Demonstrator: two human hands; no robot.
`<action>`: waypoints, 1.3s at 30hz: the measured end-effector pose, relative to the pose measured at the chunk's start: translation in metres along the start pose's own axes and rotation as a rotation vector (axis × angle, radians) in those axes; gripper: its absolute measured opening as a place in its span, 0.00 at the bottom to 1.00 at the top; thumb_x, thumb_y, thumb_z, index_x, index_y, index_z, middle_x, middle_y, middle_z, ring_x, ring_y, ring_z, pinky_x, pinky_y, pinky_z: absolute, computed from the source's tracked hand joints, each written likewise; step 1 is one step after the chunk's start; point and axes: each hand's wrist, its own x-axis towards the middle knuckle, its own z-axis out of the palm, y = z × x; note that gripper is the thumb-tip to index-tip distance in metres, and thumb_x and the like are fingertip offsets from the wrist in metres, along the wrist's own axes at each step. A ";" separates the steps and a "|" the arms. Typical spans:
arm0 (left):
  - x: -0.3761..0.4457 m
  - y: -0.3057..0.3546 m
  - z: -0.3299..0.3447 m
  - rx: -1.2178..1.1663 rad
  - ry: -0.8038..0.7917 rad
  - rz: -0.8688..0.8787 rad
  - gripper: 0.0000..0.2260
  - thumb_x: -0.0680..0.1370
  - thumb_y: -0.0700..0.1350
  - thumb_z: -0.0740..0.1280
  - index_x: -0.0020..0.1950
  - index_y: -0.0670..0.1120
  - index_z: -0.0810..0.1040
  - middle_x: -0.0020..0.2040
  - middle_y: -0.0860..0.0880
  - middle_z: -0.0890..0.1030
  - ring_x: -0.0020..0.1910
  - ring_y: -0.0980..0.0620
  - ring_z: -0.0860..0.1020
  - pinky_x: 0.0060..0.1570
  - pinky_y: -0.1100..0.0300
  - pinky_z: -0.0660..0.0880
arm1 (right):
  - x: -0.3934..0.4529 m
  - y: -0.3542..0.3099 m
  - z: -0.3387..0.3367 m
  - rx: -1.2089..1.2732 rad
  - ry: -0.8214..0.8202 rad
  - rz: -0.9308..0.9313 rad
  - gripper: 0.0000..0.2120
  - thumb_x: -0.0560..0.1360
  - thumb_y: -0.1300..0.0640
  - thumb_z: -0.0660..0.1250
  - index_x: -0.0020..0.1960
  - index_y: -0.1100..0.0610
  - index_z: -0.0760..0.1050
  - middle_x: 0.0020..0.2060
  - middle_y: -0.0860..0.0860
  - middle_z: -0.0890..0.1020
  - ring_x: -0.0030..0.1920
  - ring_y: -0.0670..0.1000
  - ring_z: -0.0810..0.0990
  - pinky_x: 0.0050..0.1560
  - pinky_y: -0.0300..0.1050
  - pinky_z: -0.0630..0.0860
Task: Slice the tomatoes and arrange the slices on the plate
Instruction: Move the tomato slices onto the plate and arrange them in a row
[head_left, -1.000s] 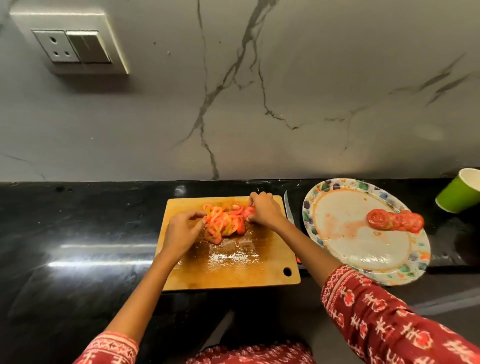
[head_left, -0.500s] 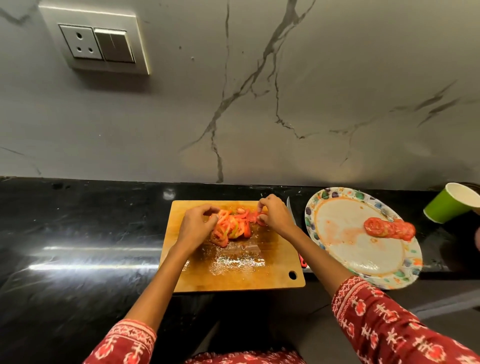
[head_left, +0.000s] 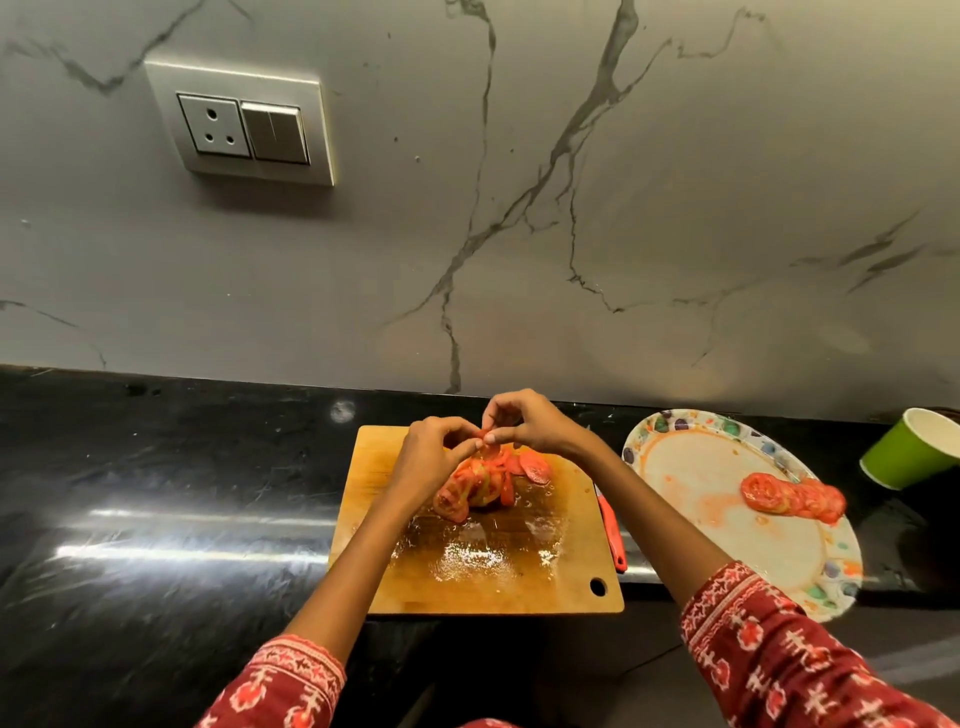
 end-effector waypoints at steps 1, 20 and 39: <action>0.000 0.000 0.000 0.010 0.009 -0.006 0.09 0.73 0.44 0.70 0.52 0.45 0.82 0.46 0.47 0.83 0.46 0.55 0.79 0.49 0.59 0.77 | 0.000 0.000 0.001 0.005 0.000 -0.005 0.03 0.73 0.63 0.70 0.45 0.58 0.77 0.40 0.47 0.79 0.44 0.44 0.78 0.43 0.32 0.73; -0.007 0.002 0.015 0.062 0.006 -0.084 0.05 0.74 0.45 0.69 0.48 0.47 0.81 0.44 0.50 0.81 0.40 0.57 0.76 0.36 0.67 0.72 | -0.027 0.063 0.011 -0.703 0.103 0.180 0.11 0.75 0.59 0.66 0.58 0.54 0.75 0.58 0.54 0.75 0.61 0.54 0.72 0.62 0.53 0.69; 0.005 0.029 0.056 0.070 -0.130 -0.032 0.04 0.74 0.43 0.70 0.47 0.47 0.82 0.43 0.51 0.82 0.43 0.56 0.78 0.39 0.70 0.72 | -0.082 0.091 -0.002 0.002 0.458 0.102 0.05 0.70 0.69 0.69 0.45 0.64 0.80 0.41 0.54 0.80 0.43 0.48 0.77 0.43 0.30 0.73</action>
